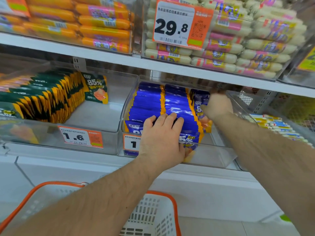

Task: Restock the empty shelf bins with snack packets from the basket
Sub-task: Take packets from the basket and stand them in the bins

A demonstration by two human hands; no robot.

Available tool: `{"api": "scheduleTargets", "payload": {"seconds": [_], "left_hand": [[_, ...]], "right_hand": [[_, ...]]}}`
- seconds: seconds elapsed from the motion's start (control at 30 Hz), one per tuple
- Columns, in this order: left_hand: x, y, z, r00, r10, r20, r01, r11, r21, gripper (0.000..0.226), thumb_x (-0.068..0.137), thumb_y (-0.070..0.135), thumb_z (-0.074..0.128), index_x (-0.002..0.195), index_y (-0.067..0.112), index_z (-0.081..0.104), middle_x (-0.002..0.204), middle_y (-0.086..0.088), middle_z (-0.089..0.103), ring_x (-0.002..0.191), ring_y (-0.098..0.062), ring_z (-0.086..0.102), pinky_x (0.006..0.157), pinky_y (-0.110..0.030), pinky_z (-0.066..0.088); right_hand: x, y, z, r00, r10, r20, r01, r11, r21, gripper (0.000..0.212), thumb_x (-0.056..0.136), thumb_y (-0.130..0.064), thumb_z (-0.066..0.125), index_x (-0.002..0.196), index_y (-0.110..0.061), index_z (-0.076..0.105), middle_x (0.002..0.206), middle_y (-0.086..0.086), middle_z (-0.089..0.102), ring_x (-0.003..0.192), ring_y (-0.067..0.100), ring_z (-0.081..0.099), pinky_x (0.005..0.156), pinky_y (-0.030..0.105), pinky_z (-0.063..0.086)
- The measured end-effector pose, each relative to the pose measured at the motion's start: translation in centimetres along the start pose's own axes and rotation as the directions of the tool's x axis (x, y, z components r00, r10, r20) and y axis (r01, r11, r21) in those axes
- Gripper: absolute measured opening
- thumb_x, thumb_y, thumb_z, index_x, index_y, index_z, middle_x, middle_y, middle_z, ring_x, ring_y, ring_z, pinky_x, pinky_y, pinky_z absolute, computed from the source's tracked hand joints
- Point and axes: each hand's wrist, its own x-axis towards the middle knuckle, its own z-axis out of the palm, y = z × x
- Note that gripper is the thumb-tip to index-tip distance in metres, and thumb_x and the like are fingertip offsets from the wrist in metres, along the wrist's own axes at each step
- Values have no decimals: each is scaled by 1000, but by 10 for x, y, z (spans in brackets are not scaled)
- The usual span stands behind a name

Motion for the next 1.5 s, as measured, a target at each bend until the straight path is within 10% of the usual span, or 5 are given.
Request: {"api": "scheduleTargets", "payload": {"seconds": [0.37, 0.73, 1.1, 1.33, 1.5], "left_hand": [[-53, -36, -30, 947, -74, -313, -20, 958, -285, 45, 69, 36, 48, 107, 19, 64, 98, 3, 65, 89, -24, 60, 76, -37, 39], [-183, -146, -2, 813, -174, 556, 343, 914, -216, 28, 86, 25, 60, 113, 27, 62, 111, 7, 66, 95, -16, 61, 88, -32, 49], [-235, -203, 49, 562, -317, 764, 595, 796, -108, 18, 87, 22, 59, 104, 25, 66, 102, 5, 62, 97, -17, 57, 89, -32, 49], [-243, -215, 67, 507, -339, 793, 650, 754, -94, 24, 86, 18, 58, 108, 22, 65, 102, 4, 62, 95, -16, 57, 81, -28, 47], [-239, -211, 65, 493, -322, 808, 638, 766, -84, 30, 89, 20, 56, 118, 21, 63, 113, 3, 63, 99, -15, 57, 84, -27, 48]], "right_hand": [[-148, -93, -62, 945, -69, -319, 223, 849, 478, 15, 84, -21, 63, 71, -13, 63, 73, -2, 64, 73, 18, 54, 66, 31, 36], [-266, -188, 71, 947, -294, 133, 136, 738, 661, 19, 83, -20, 62, 66, -13, 58, 68, 3, 63, 69, 25, 59, 62, 37, 49], [-391, -199, 260, 371, 9, 929, -371, 918, 139, 41, 98, -16, 49, 62, -18, 31, 53, 2, 28, 42, 16, 26, 40, 25, 24], [-418, -211, 316, 87, 105, 991, -830, 557, 14, 21, 86, -13, 70, 79, -10, 51, 73, 8, 56, 62, 25, 57, 60, 33, 52], [-403, -217, 293, 180, 140, 974, -708, 706, 29, 32, 99, -5, 46, 70, -15, 36, 62, 4, 35, 50, 18, 32, 47, 25, 32]]}}
